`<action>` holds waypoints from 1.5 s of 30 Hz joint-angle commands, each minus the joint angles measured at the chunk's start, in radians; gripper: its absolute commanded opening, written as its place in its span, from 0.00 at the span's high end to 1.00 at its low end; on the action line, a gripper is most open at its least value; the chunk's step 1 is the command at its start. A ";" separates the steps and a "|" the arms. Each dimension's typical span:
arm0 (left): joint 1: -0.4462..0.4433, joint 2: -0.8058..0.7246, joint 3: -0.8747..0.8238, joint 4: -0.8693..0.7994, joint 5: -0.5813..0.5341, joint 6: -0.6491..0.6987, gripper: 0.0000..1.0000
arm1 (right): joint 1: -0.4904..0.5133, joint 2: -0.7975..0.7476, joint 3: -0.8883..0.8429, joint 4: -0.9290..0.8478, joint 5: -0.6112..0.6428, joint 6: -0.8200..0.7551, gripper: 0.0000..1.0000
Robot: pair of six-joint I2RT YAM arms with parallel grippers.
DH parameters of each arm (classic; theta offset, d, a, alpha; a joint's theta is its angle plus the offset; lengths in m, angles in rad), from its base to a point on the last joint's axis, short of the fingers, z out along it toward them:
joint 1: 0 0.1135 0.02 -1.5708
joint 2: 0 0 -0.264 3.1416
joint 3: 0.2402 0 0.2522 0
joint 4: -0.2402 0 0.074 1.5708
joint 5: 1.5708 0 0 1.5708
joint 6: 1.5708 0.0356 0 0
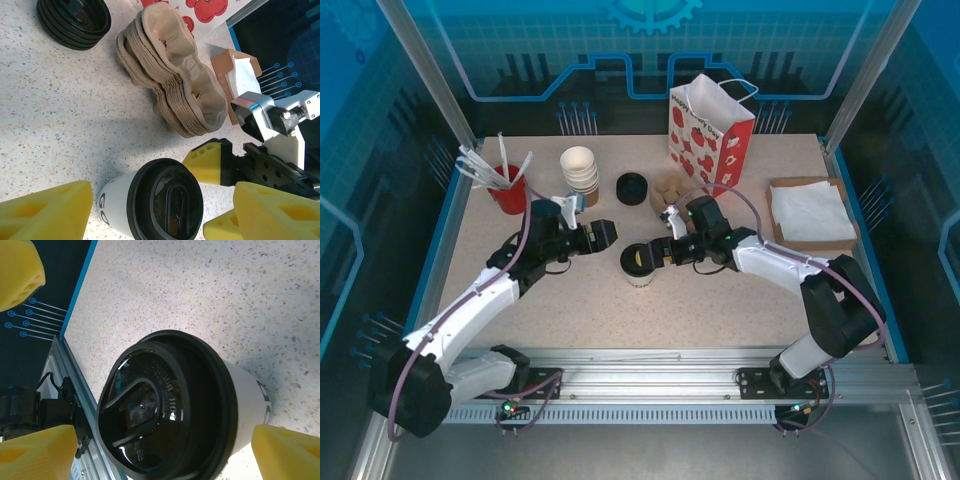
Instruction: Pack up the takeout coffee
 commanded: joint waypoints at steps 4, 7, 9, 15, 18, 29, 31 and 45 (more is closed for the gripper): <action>0.027 -0.056 -0.028 -0.033 -0.057 0.008 0.24 | 0.044 0.044 0.025 0.062 -0.029 0.041 0.11; 0.032 -0.070 -0.032 -0.048 -0.076 0.018 0.24 | 0.062 0.068 0.042 0.071 -0.029 0.050 0.11; 0.034 -0.076 -0.032 -0.058 -0.085 0.024 0.24 | 0.075 0.083 0.054 0.077 -0.028 0.056 0.12; 0.034 -0.079 -0.035 -0.068 -0.100 0.037 0.24 | 0.099 0.094 0.106 0.052 -0.029 0.044 0.10; 0.035 -0.080 -0.028 -0.068 -0.078 0.038 0.24 | 0.065 0.038 0.119 -0.046 0.010 -0.027 0.08; 0.025 -0.056 0.002 0.003 0.063 0.048 0.24 | -0.112 -0.069 0.308 -0.436 0.430 -0.430 0.10; 0.022 -0.049 0.012 0.006 0.065 0.045 0.24 | -0.138 -0.035 0.355 -0.453 0.445 -0.464 0.12; 0.011 -0.039 0.050 -0.031 0.054 0.060 0.24 | -0.178 0.295 0.687 -0.661 0.561 -0.633 0.38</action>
